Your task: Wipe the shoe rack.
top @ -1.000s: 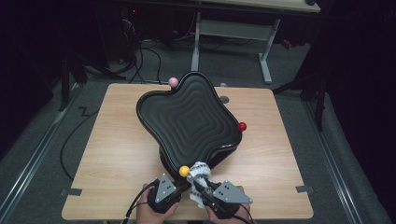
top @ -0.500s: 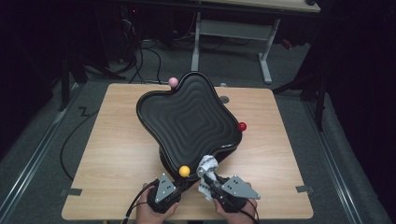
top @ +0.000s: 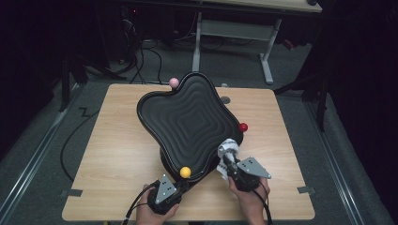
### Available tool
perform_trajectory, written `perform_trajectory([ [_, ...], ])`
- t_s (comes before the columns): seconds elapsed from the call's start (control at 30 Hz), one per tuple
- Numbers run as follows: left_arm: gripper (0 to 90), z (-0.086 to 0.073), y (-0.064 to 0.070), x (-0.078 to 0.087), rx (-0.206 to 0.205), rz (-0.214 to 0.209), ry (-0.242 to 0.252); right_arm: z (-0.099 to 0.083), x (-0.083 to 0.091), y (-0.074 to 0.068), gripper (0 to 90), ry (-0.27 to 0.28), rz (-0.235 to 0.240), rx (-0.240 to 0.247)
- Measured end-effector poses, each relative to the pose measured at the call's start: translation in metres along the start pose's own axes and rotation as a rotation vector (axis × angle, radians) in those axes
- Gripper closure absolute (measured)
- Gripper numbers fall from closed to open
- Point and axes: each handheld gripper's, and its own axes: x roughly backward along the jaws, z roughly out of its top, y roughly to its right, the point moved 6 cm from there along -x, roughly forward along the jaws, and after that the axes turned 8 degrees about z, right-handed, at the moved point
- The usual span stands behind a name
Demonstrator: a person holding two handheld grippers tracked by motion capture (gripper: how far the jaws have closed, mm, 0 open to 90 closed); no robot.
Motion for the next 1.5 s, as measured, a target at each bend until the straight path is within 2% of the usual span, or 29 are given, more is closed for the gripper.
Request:
perform_trajectory([
  [0.03,74.6,0.000,0.000,0.000,0.000,-0.001,-0.001,0.003,0.002,0.006,76.5,-0.004,-0.029,-0.002],
  [0.13,74.6,0.000,0.000,0.000,-0.001,-0.001,-0.003,0.017,0.009,0.025,76.3,0.010,-0.051,0.000],
  [0.3,74.6,0.000,0.000,0.000,-0.004,-0.001,-0.006,0.032,0.005,0.047,76.2,0.013,-0.039,0.048],
  [0.43,74.6,-0.001,0.000,0.000,-0.009,-0.003,-0.008,0.034,-0.003,0.053,76.0,0.021,0.000,0.073],
  [0.5,74.6,-0.001,-0.001,0.000,-0.011,-0.005,-0.007,0.035,-0.004,0.056,75.8,0.027,0.001,0.053],
  [0.6,74.6,-0.001,-0.001,0.000,-0.011,-0.006,-0.008,0.034,-0.006,0.056,76.0,0.033,0.033,0.003],
  [0.7,74.7,-0.001,-0.001,0.000,-0.012,-0.007,-0.008,0.035,-0.006,0.045,76.1,0.029,0.085,0.006],
  [0.87,74.7,-0.001,0.000,0.000,-0.012,-0.005,-0.009,0.035,-0.013,0.013,75.9,0.015,0.177,0.041],
  [1.0,74.6,-0.001,0.000,0.000,-0.011,-0.002,-0.009,0.035,-0.014,-0.006,76.0,0.012,0.216,0.028],
  [1.17,74.6,-0.001,0.000,-0.001,-0.007,-0.001,-0.009,0.033,-0.008,-0.037,76.3,0.009,0.270,0.033],
  [1.33,74.6,0.001,0.004,-0.003,-0.008,0.002,-0.007,0.032,0.002,-0.066,76.4,0.014,0.320,0.016],
  [1.4,74.7,0.001,0.007,-0.004,-0.013,-0.002,-0.004,0.030,0.006,-0.081,76.5,0.002,0.361,0.022],
  [1.43,74.6,0.001,0.009,-0.005,-0.019,-0.006,-0.005,0.030,0.006,-0.087,76.4,-0.004,0.372,0.029],
  [1.47,74.6,0.001,0.009,-0.005,-0.024,-0.004,-0.006,0.028,0.006,-0.092,76.8,-0.009,0.361,0.039],
  [1.5,74.6,0.002,0.009,-0.005,-0.023,-0.006,-0.006,0.028,0.006,-0.094,76.7,-0.001,0.331,0.051],
])
